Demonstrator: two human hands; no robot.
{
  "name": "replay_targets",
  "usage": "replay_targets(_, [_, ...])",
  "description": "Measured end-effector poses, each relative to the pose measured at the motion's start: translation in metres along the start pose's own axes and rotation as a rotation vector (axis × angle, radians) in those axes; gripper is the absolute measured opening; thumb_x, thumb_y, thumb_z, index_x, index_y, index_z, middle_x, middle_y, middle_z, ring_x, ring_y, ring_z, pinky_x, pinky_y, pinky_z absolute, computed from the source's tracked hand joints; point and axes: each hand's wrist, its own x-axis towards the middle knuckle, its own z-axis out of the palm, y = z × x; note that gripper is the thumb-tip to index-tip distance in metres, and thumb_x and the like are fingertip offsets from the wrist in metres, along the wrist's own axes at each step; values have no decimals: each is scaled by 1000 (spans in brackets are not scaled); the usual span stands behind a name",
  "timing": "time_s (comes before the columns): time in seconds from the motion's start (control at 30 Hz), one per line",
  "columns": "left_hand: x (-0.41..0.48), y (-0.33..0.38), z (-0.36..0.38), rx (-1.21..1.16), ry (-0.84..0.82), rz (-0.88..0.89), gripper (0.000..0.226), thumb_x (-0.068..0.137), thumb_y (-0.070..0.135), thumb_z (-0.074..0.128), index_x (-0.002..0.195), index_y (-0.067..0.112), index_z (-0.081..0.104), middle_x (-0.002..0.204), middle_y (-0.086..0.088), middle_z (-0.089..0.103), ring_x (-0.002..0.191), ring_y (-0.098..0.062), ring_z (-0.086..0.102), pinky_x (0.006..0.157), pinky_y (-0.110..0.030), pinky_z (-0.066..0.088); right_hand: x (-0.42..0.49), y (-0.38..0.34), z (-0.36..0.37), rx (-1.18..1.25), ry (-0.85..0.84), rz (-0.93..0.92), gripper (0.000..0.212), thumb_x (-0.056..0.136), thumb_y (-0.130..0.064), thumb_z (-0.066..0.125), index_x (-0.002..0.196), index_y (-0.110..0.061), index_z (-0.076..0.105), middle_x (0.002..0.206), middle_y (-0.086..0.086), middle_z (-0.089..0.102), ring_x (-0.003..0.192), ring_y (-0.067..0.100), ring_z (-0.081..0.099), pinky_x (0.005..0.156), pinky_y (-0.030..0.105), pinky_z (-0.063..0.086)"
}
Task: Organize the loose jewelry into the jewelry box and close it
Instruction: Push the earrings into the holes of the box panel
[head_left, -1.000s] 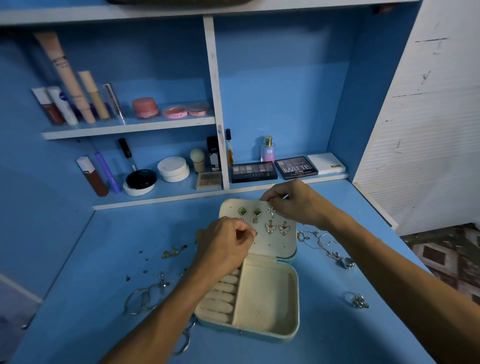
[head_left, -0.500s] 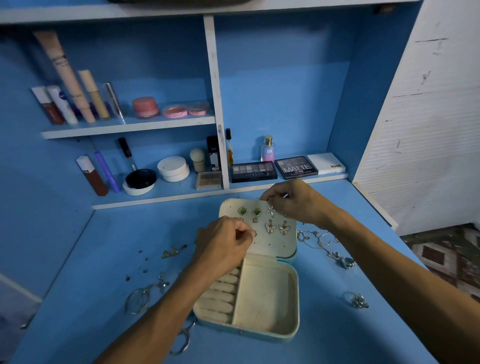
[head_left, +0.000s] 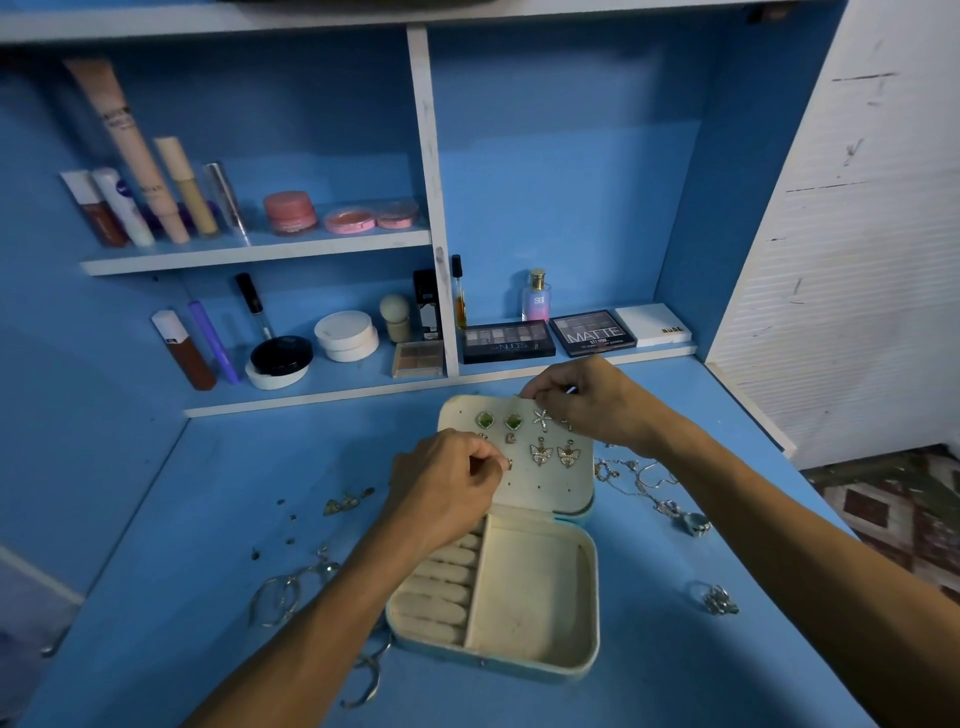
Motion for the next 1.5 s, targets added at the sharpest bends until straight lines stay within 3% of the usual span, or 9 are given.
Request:
replay_targets(0.4, [0,-31,-9,-171,266,31,12,95,27,67,90,37,72,100,11,59,100,-3,52,93,-34,48,2,7,1,211,-30,24,23,102,-25,56,107,-17,77,83,-9,75,75,6,64,68,19,47])
replay_targets(0.5, [-3,-32,-10,-306,212,26,12,95,27,68,90,38,70,107,12,56,113,-5,52,100,-30,46,2,-1,-2,372,-75,64,31,100,-37,57,104,-14,77,91,5,76,73,13,66,67,27,48])
replay_targets(0.6, [-7,-32,-9,-455,148,11,10,96,29,66,94,36,72,103,11,69,102,-8,64,94,-35,54,2,-10,-7,492,-191,130,41,100,-42,54,108,-8,74,74,8,72,57,16,64,48,24,47])
replay_targets(0.7, [-14,-34,-13,-563,118,3,10,97,26,65,100,29,74,98,13,75,96,-3,68,88,-24,55,6,-11,-8,578,-327,190,45,99,-42,54,113,-3,73,79,11,73,62,17,65,53,25,53])
replay_targets(0.87, [-19,-35,-16,-529,122,92,8,96,22,67,97,24,75,100,8,72,95,-6,68,85,-18,53,15,-3,-1,611,-530,259,21,96,-24,63,99,-7,74,91,11,75,72,18,71,68,29,60])
replay_targets(1.0, [-17,-35,-16,-511,159,111,8,96,20,67,96,22,75,101,8,69,96,-6,67,86,-19,53,18,-9,0,658,-510,248,36,99,-1,49,79,-9,78,79,8,76,64,15,73,59,25,60])
replay_targets(1.17, [-21,-38,-18,-549,180,49,10,95,22,68,96,28,76,109,9,67,102,-1,65,93,-18,51,24,-11,2,602,-465,274,26,99,3,48,86,-8,67,70,4,74,58,13,70,56,23,57])
replay_targets(1.3, [-33,-42,-22,-265,165,60,14,94,29,67,89,41,70,105,12,57,99,2,57,88,-11,44,30,-3,3,618,-408,324,23,96,8,49,90,-9,63,73,7,72,57,15,69,53,25,58])
replay_targets(1.5, [-30,-35,-21,-365,188,15,10,96,27,66,96,30,76,100,13,67,90,9,59,75,-4,42,31,-4,8,524,-448,268,26,93,14,50,88,-7,62,72,7,69,52,12,67,50,23,56])
